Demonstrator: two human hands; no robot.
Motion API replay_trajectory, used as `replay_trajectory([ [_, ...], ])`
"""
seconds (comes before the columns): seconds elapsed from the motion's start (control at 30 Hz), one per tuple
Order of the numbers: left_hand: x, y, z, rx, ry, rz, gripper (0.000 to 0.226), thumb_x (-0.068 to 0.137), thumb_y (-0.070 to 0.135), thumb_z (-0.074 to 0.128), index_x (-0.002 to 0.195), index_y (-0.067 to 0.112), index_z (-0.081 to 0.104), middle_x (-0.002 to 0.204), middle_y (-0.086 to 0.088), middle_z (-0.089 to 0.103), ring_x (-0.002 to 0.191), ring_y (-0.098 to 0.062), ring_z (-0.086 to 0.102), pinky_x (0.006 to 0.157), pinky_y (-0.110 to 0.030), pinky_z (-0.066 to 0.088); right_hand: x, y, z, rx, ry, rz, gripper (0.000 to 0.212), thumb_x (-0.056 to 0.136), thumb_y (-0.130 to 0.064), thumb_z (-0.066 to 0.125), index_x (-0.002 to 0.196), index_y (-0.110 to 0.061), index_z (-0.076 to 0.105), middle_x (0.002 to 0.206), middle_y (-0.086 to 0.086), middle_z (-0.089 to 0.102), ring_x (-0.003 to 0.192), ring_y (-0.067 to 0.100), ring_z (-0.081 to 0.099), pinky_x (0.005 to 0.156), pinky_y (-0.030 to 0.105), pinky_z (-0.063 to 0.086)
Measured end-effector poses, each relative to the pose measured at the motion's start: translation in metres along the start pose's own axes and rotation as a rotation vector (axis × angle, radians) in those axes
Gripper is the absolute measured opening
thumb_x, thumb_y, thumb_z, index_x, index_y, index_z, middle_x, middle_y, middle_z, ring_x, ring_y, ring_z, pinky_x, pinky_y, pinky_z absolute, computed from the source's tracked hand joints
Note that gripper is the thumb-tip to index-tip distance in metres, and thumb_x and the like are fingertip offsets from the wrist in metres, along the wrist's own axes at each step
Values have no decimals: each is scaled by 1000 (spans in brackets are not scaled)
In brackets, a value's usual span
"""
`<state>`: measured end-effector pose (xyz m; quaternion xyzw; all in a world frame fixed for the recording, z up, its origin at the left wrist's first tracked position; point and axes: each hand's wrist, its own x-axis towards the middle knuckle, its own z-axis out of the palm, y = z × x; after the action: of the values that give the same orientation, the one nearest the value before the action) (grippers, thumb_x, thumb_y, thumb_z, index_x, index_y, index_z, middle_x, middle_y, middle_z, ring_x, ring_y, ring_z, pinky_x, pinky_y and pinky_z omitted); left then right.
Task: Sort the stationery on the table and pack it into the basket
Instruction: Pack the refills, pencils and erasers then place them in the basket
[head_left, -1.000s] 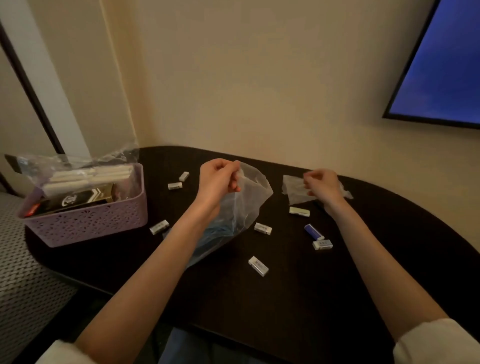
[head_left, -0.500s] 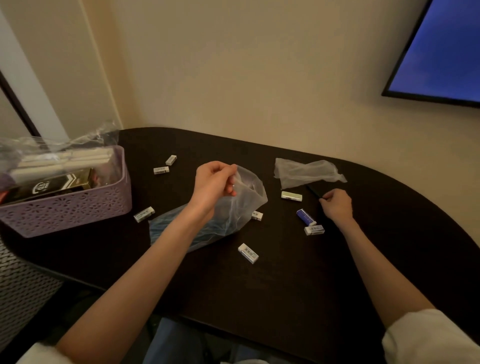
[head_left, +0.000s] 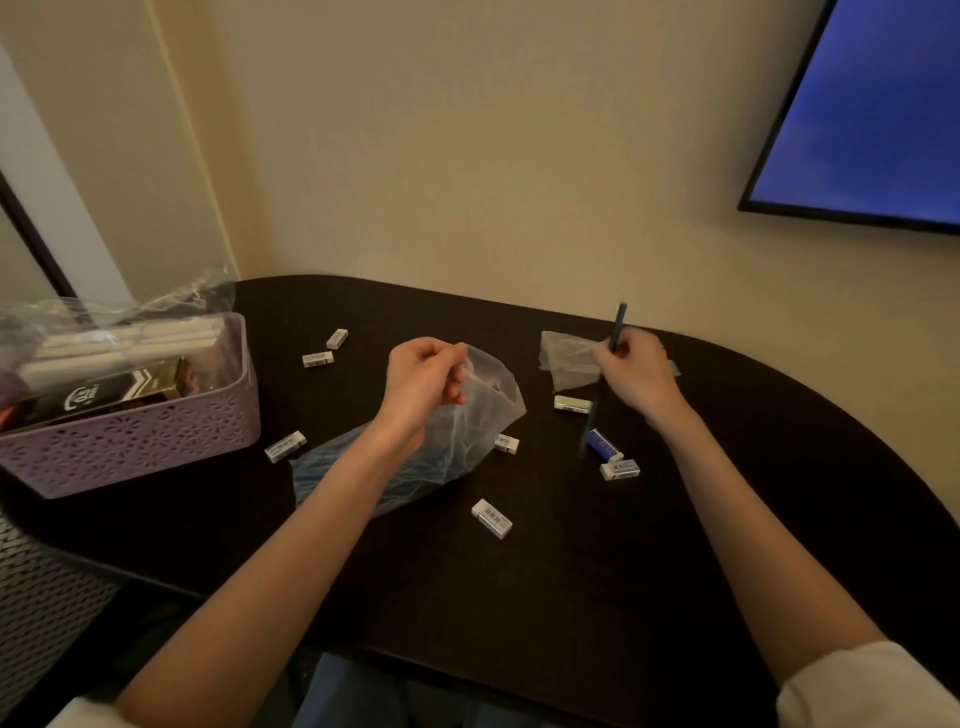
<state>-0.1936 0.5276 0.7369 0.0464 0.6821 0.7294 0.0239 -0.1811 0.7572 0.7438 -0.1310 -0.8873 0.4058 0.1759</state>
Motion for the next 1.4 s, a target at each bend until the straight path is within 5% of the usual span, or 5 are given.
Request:
replay_trajectory([
  [0.2,0,5,0,-6,8,13,14,96,11,56,96,1,65,66,-3,57,53,-7,52,53,-19,51,-22,-47,11,771,122,-51,6,94,-8,56,97,-5,59,77,2,61,64,10,62,62,20,54],
  [0.5,3,29,-12,-48,44,104,14,95,12,57,92,1,65,65,-5,55,52,-8,51,54,-23,50,-27,-62,31,559,-154,-161,11,94,-9,57,100,-2,64,90,12,69,74,15,69,64,23,56],
  [0.7,3,48,-27,-101,91,177,16,95,8,56,87,-3,64,61,-6,53,49,-10,48,52,-22,50,-31,-85,44,548,-71,-316,13,94,-6,57,99,5,53,81,12,71,67,14,70,58,21,54],
  [0.97,2,64,-44,-134,138,231,14,95,8,56,87,-1,63,60,-5,53,48,-10,48,53,-23,50,-30,-104,54,479,-183,-350,6,86,-15,69,81,-16,73,80,0,71,79,5,65,72,21,49],
  [1.4,3,85,-68,-166,248,322,16,95,8,56,80,2,60,57,-5,57,48,-15,60,61,-30,58,-33,-114,81,278,-496,-342,48,77,-40,77,117,-16,65,110,-4,70,99,5,66,87,24,53],
])
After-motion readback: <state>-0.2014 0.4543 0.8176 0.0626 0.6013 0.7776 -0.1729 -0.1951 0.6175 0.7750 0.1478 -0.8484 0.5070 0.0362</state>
